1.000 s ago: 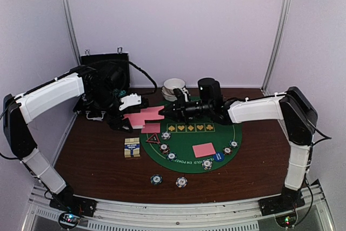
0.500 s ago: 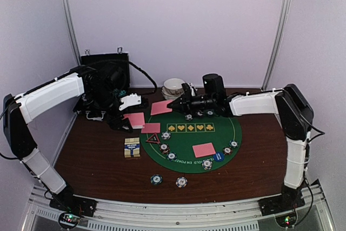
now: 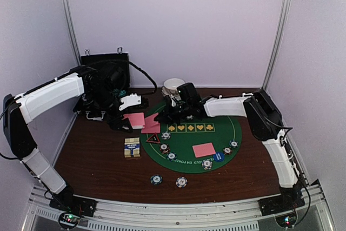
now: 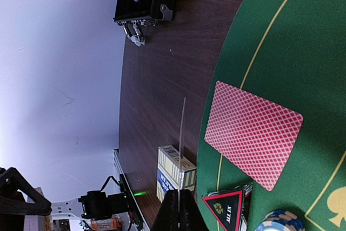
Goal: Distribute texas hold em gaming equipment
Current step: Distribute the poker card in the dealer area.
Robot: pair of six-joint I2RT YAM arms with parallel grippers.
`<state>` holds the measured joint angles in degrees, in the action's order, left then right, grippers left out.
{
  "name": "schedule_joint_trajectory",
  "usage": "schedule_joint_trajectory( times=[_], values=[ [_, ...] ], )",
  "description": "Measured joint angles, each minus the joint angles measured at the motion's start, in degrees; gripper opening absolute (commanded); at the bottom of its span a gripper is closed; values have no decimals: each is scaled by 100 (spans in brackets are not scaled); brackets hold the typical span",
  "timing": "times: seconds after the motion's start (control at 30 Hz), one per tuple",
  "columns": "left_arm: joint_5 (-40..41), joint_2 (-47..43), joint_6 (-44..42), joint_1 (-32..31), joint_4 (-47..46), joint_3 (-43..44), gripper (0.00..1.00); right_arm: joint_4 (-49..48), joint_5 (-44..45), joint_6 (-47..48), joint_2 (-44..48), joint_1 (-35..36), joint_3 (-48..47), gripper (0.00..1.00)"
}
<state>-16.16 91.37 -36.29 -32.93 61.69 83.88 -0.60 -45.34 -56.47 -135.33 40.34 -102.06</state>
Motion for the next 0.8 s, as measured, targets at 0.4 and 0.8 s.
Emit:
schedule_joint_trajectory(
  times=[0.4, 0.8],
  values=[
    [0, 0, 0, 0, 13, 0, 0, 970, 424, 542, -831, 68, -1241, 16],
    [2, 0, 0, 0, 17, 0, 0, 1930, 828, 1274, -815, 68, -1523, 56]
  ],
)
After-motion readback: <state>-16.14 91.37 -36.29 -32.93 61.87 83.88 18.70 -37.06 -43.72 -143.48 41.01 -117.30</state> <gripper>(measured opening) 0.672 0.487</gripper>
